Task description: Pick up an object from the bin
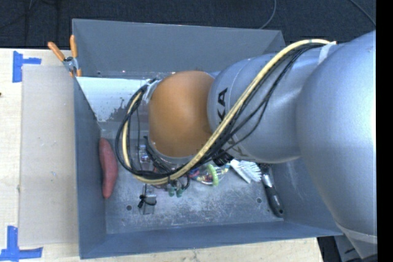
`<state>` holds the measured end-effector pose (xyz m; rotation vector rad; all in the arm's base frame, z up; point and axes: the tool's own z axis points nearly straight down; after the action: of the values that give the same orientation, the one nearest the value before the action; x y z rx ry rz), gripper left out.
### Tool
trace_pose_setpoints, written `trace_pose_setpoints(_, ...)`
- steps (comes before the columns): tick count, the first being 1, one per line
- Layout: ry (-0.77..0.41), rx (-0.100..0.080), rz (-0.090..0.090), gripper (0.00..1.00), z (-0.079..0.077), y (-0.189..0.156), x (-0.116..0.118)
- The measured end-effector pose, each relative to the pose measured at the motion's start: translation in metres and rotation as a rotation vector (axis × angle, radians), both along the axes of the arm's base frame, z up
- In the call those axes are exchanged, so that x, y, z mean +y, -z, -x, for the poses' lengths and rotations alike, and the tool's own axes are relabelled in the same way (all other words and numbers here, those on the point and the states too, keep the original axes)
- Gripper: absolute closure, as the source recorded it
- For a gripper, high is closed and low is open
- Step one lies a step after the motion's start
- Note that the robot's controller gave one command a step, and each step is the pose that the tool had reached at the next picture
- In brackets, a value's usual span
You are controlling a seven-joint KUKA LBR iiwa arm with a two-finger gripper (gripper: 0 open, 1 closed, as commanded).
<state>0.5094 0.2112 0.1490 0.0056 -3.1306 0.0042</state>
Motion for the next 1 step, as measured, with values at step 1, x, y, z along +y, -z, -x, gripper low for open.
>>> trace_pose_setpoints(1, 0.005, -0.008, -0.002, 0.00, -0.0019, -0.0046, -0.0010)
